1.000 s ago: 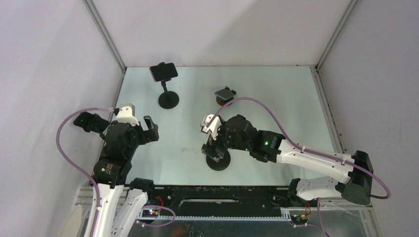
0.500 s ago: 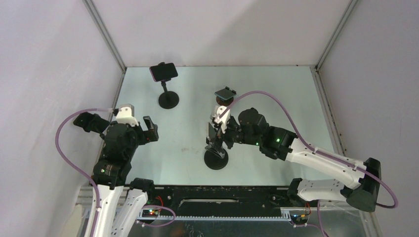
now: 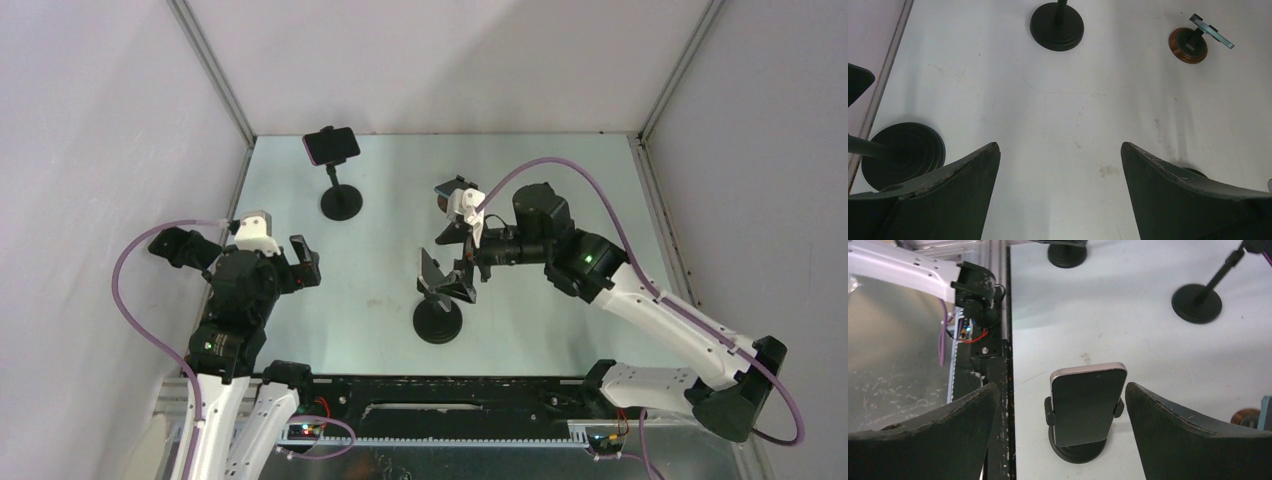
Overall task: Remove the phone from the phone stand
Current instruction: Place the phone stand with the phone at the center of the board, then pick up the phone stand with the phone at the center of the board.
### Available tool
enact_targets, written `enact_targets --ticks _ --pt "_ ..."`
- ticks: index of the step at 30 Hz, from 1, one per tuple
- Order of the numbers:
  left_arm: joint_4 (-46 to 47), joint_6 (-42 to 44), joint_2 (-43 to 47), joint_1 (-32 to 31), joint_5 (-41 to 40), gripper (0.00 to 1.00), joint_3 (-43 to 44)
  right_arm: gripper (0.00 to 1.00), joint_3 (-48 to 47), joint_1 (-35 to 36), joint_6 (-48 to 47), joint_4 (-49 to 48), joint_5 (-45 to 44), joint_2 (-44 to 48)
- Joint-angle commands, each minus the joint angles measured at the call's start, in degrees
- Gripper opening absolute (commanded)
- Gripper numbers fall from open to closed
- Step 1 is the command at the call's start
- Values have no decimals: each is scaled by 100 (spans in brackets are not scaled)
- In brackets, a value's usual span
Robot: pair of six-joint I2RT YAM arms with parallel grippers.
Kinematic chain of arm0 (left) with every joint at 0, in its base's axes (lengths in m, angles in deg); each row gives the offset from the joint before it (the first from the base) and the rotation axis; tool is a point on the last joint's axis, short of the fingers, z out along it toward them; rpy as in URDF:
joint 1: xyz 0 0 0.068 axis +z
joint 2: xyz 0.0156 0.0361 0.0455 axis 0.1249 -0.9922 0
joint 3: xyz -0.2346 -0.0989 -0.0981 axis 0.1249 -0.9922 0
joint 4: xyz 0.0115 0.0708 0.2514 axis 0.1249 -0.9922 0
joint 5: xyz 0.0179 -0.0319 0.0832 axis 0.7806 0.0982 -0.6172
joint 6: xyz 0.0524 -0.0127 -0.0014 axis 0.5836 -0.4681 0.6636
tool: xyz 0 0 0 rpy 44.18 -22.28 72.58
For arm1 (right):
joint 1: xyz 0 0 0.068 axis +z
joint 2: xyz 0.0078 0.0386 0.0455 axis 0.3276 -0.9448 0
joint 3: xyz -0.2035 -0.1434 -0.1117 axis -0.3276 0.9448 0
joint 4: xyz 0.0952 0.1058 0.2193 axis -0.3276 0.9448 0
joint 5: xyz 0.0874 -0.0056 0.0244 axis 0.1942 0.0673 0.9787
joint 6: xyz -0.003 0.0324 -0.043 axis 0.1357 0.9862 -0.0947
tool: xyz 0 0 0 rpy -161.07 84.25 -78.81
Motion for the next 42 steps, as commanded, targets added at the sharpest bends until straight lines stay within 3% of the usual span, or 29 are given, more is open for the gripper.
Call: enact_targets --ticks 1,7,15,26,42 --pt "144 -49 5 34 -43 98 -27 99 -517 -329 -941 684 1474 -264" --pt "142 -58 6 34 -51 98 -27 99 -703 -553 -1524 780 1716 -615" --pt "141 -58 -11 30 -66 98 -27 99 -702 -510 -1246 -33 1155 -894" --pt "135 -58 -85 34 -63 98 -19 99 -703 -315 -1001 -307 817 -1162" --pt "129 -65 -81 28 -107 98 -18 97 -706 -409 -1010 -29 1087 -1514"
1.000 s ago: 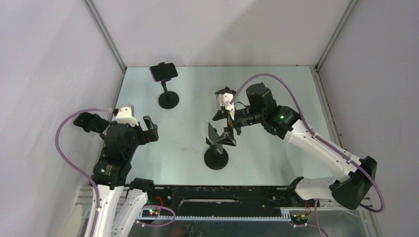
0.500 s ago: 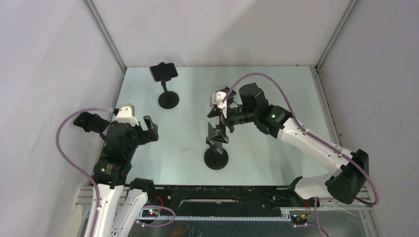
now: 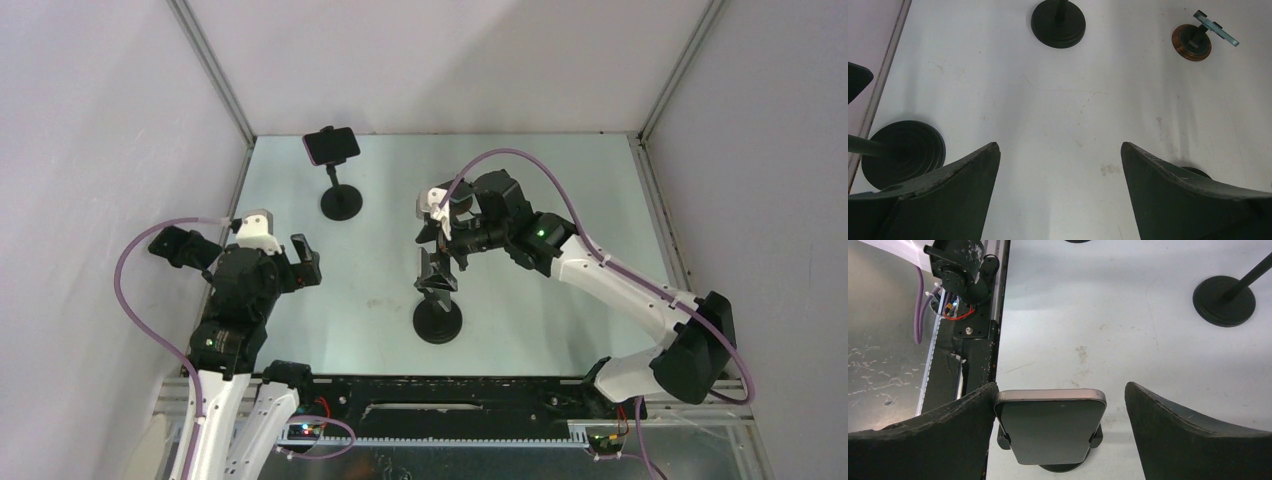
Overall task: Remove the phone from the phone stand
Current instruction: Pick up the phone stand with the phone at the center of the board.
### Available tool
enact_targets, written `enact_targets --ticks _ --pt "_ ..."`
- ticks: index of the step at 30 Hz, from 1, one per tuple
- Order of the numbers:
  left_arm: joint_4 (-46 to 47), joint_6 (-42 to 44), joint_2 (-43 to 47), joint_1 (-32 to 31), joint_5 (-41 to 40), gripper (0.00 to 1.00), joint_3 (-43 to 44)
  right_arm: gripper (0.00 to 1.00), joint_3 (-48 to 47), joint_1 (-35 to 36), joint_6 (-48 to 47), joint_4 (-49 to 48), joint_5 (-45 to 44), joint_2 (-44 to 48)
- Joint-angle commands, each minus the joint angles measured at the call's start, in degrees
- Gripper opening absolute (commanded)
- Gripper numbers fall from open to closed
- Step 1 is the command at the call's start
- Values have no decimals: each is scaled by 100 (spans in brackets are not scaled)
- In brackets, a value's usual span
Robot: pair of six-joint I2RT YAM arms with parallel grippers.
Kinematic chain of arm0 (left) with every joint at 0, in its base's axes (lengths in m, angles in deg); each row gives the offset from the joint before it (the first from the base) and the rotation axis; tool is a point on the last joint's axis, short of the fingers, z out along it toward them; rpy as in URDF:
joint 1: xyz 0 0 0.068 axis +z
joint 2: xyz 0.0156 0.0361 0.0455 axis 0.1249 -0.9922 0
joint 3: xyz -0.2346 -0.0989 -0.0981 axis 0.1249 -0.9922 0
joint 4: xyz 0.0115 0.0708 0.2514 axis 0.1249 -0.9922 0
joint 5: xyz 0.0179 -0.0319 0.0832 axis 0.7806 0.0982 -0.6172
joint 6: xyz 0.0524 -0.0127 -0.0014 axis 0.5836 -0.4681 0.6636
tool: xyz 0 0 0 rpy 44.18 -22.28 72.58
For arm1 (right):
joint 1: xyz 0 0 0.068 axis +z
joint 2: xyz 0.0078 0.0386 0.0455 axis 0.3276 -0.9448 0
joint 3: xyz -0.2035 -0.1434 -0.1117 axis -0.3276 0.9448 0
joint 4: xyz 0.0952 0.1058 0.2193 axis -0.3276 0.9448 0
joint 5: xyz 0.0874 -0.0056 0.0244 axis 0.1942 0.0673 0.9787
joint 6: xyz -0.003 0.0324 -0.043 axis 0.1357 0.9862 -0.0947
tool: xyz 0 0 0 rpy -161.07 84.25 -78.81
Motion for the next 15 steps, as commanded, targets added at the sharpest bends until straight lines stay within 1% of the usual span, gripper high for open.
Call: enact_targets --ticks 1,8,15 --pt "128 -64 12 33 -91 98 -18 96 -244 -92 6 74 181 -104" --pt "126 -61 12 36 -89 98 -18 87 -250 -118 -32 255 366 -220" --pt "124 -65 29 36 -108 98 -18 78 -243 -84 -67 410 206 -304"
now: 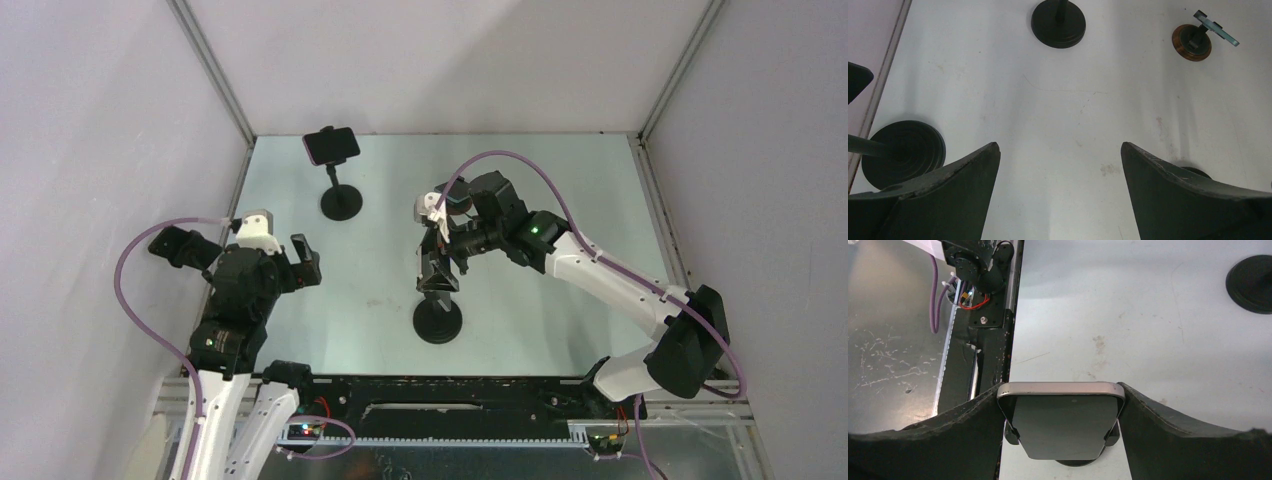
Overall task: Remove the phone from the phone stand
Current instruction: Pick up the phone stand with the phone at the center of the board.
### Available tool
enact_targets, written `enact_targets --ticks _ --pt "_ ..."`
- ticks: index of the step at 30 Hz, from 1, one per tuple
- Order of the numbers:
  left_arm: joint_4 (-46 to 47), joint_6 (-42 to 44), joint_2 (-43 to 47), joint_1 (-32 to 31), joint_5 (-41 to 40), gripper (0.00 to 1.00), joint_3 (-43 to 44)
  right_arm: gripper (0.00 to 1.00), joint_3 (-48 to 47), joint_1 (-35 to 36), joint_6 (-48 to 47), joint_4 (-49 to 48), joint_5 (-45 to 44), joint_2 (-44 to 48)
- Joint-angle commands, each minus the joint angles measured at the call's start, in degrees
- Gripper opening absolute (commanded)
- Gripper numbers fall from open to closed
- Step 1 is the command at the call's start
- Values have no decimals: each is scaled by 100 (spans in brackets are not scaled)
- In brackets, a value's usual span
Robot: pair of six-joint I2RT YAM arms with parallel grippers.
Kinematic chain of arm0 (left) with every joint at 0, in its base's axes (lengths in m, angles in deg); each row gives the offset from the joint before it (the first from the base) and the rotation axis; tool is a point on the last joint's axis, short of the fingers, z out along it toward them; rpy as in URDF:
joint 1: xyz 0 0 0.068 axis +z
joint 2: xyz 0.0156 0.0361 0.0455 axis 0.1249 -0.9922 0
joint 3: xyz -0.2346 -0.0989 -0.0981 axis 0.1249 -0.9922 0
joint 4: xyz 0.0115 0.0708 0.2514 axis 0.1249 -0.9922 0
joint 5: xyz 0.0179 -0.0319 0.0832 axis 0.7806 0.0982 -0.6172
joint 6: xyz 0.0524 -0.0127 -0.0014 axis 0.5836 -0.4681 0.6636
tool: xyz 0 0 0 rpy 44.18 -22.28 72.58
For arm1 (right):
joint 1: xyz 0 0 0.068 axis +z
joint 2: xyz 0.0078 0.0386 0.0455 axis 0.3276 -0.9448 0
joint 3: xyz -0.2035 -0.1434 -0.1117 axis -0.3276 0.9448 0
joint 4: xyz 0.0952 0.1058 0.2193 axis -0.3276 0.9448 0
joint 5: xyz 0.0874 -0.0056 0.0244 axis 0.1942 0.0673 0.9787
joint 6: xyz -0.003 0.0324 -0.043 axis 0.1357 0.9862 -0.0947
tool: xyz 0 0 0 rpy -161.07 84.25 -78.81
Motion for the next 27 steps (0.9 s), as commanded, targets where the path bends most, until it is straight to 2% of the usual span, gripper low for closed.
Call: enact_targets --ticks 1,5,9,21,27 --pt "125 -65 34 37 -107 98 -18 77 -221 -6 -69 116 -222 -85" --pt "124 -65 29 35 -106 98 -18 74 -226 17 -66 105 -494 -49" --pt "120 -65 25 38 -108 98 -18 75 -136 89 -36 -38 -753 44" --pt "135 -65 13 38 -99 98 -18 90 208 163 6 -200 -849 271" --pt "134 -65 3 41 -86 98 -19 86 207 191 12 -219 -838 272"
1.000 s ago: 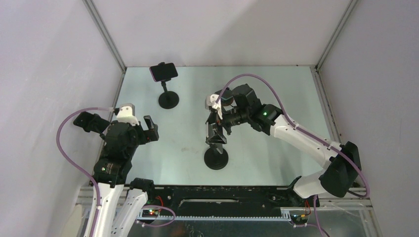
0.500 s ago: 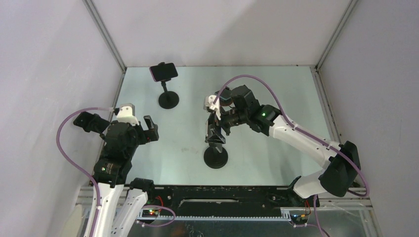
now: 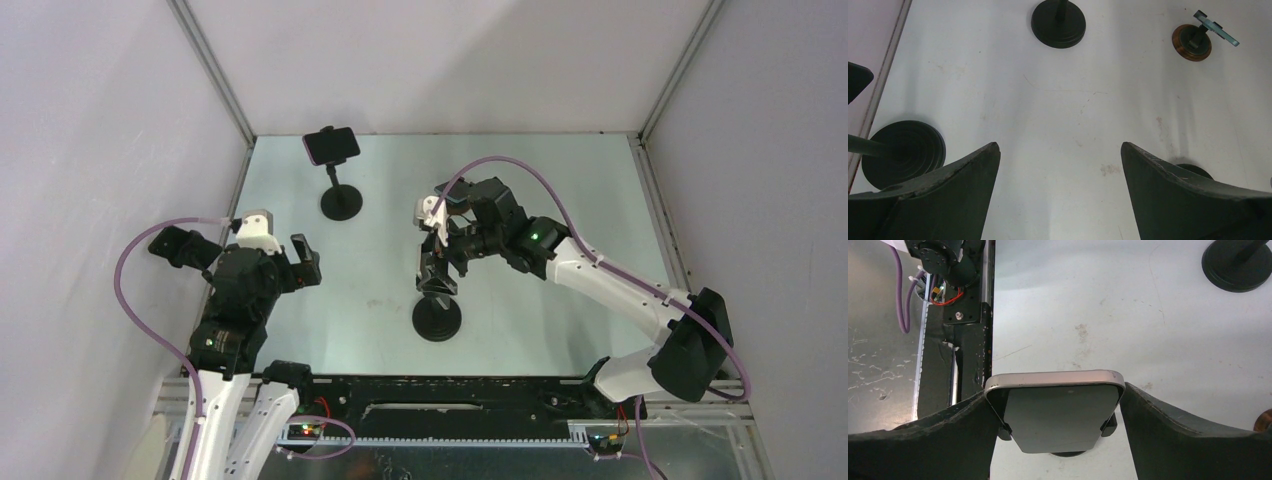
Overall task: Remove the phone from the phone stand
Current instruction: Pick up the phone stand with the phone at the center of the board.
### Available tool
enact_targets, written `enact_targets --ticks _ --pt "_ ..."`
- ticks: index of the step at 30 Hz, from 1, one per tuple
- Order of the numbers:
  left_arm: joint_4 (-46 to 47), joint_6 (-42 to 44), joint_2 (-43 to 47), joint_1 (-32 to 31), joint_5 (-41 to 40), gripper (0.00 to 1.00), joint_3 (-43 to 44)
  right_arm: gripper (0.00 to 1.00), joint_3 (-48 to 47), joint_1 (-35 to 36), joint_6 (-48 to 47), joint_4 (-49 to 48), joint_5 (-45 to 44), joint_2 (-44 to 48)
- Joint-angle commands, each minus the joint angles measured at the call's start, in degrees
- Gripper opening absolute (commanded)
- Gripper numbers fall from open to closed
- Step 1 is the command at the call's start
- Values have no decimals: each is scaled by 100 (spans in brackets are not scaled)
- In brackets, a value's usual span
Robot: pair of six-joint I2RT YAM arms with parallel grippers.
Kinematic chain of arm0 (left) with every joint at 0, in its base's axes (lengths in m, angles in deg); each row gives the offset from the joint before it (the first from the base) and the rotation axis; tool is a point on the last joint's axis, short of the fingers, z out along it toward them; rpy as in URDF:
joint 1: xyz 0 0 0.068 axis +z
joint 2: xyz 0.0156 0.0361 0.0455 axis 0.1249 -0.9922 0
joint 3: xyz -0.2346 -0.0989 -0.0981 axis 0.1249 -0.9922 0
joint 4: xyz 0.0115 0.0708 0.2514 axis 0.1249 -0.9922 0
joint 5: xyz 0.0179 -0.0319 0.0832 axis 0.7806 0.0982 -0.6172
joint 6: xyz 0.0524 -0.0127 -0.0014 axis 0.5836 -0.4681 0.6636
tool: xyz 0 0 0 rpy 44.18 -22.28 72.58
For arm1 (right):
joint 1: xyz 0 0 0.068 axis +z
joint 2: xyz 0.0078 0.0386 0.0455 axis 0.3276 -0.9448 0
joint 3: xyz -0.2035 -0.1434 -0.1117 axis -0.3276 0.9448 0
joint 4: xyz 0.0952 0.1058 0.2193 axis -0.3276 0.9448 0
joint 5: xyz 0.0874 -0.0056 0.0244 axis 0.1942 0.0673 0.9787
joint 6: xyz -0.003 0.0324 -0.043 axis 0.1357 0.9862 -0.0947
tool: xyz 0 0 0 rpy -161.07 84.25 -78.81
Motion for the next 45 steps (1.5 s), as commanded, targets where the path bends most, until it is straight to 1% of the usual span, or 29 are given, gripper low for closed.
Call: enact_targets --ticks 1,3,4,5,7,8,9,10,11,12,13,14,15,17,21,27,32,37,41,45 --pt "135 -65 -1 43 -90 98 -18 84 8 28 -17 -167 -69 159" --pt "135 -62 -5 43 -88 98 -18 80 8 38 -3 -177 -58 158" --pt "135 -60 -6 43 -90 98 -18 75 4 42 3 -180 -56 157" --pt "135 -63 -6 43 -84 98 -18 72 7 47 10 -185 -61 152" --pt "128 -65 -6 43 -82 98 -18 60 6 58 21 -198 -106 152" --pt "131 -65 -6 43 -82 98 -18 57 6 64 20 -204 -143 155" --pt "129 -62 -6 39 -71 98 -18 51 7 63 30 -215 -161 160" --pt "134 -64 -1 41 -72 98 -18 47 8 68 33 -217 -194 192" --pt "141 -62 2 34 -64 98 -18 38 8 73 36 -214 -209 209" --pt "138 -59 7 34 -29 98 -18 34 8 77 36 -207 -219 255" --pt "149 -57 22 41 -7 98 -18 24 8 78 45 -203 -217 280" --pt "155 -56 30 42 3 98 -14 19 6 76 60 -195 -215 350" --pt "156 -56 47 43 -13 98 -6 11 7 71 79 -189 -221 380" --pt "152 -67 92 36 -45 98 21 3 8 82 159 -178 -223 513" --pt "142 -79 168 37 -41 98 75 0 4 197 218 -44 -299 701" --pt "210 -226 138 43 -157 98 289 0 13 374 276 272 -696 933" --pt "378 -588 26 43 -158 98 469 0 313 408 391 52 -833 1353" --pt "664 -700 62 40 422 98 415 0 648 408 429 -71 -813 1723" --pt "932 -853 109 42 678 98 218 0 849 412 332 -90 -778 1969" --pt "1220 -803 254 41 1065 98 14 0 1037 383 379 -254 -934 2172"
